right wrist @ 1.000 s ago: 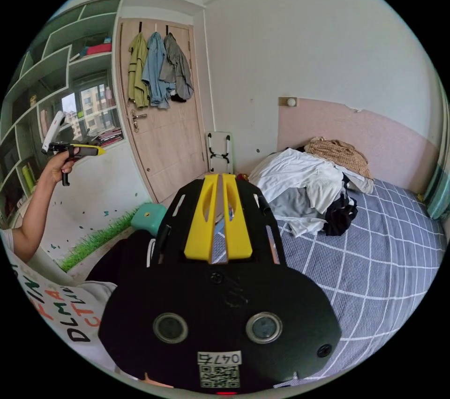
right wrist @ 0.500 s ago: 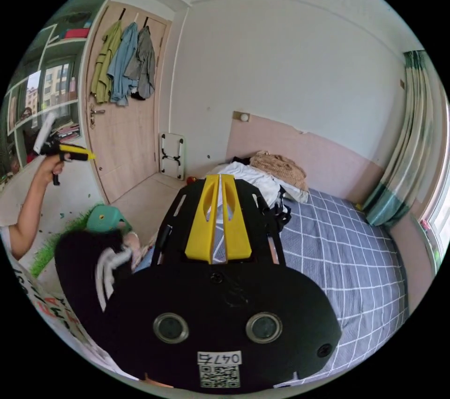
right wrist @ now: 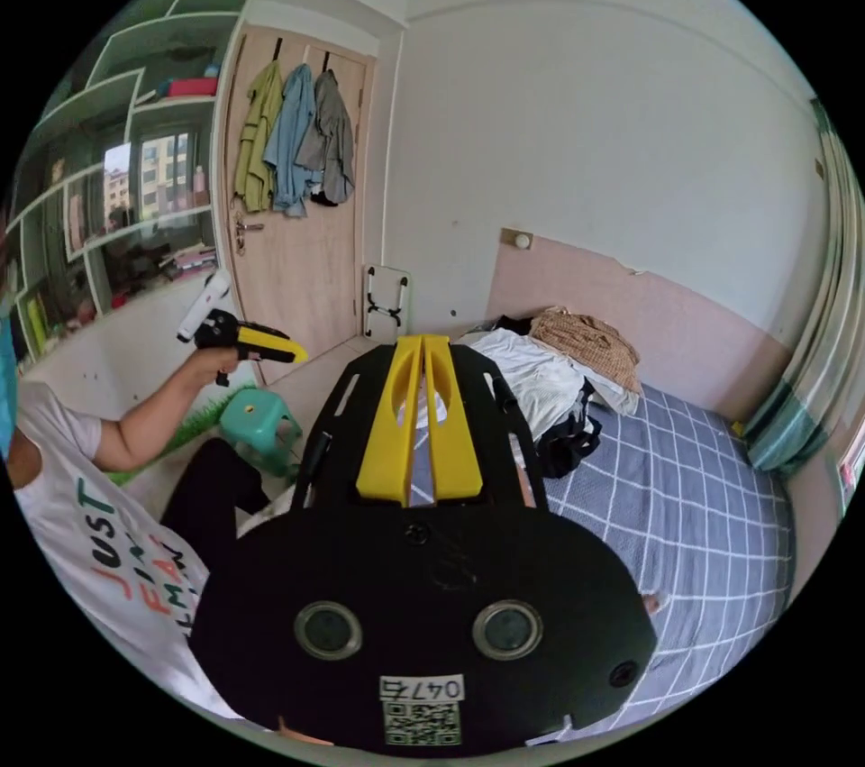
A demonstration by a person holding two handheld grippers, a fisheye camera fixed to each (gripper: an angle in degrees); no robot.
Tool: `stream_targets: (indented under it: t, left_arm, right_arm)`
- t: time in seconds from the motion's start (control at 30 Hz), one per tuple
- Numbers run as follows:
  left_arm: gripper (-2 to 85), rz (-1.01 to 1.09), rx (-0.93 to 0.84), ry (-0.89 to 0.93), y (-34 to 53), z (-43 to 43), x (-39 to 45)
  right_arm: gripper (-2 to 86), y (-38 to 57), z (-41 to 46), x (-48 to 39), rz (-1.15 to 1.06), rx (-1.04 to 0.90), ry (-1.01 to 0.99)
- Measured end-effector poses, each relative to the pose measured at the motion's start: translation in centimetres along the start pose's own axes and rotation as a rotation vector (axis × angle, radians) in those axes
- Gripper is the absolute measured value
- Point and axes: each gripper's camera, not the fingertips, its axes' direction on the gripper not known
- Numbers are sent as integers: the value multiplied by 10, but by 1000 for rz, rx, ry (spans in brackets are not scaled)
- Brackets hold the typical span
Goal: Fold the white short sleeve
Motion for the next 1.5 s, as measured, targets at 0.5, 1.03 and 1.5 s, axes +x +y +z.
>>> stream_targets:
  t: [0.5, 1.03, 1.5]
  left_arm:
    - [55, -166, -87, 1, -64, 163, 67]
    - [163, -72, -305, 122, -105, 394, 41]
    - [21, -10, -374, -116, -104, 478, 76]
  right_arm:
    - [16, 120, 143, 75, -150, -96, -59]
    - [30, 115, 382, 107, -138, -259, 80]
    - [68, 96, 550, 247, 268, -348, 212]
